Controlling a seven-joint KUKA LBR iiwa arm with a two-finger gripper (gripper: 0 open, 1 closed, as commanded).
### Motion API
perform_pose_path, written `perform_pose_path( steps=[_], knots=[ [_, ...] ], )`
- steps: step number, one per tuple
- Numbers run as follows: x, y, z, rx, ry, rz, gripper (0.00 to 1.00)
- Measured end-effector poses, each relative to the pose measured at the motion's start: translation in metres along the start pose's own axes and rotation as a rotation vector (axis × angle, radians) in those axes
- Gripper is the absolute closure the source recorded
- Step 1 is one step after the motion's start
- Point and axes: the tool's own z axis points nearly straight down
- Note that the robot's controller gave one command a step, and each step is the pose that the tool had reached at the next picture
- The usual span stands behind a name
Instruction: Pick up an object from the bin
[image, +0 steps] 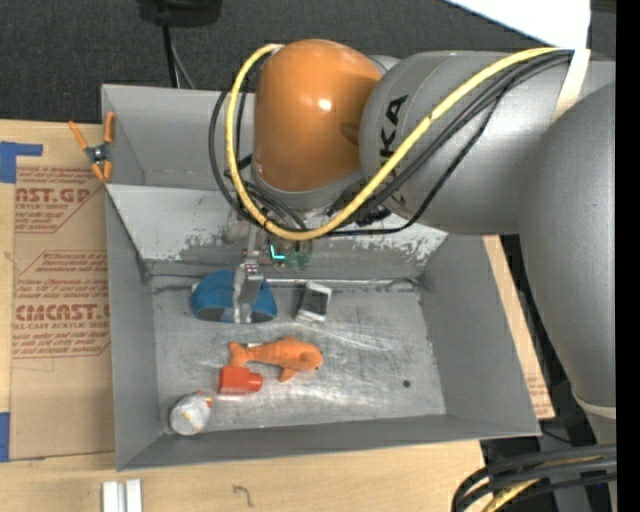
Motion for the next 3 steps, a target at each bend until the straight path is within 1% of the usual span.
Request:
perform_pose_path(
  steps=[1, 2, 3],
  knots=[
    [-0.002, -0.001, -0.005, -0.001, -0.008, 0.002, 0.0],
    [0.053, -0.035, 0.114, 0.001, -0.003, -0.252, 1.0],
    [0.052, -0.034, 0.113, 0.0, -0.006, -0.252, 1.0]
  ],
)
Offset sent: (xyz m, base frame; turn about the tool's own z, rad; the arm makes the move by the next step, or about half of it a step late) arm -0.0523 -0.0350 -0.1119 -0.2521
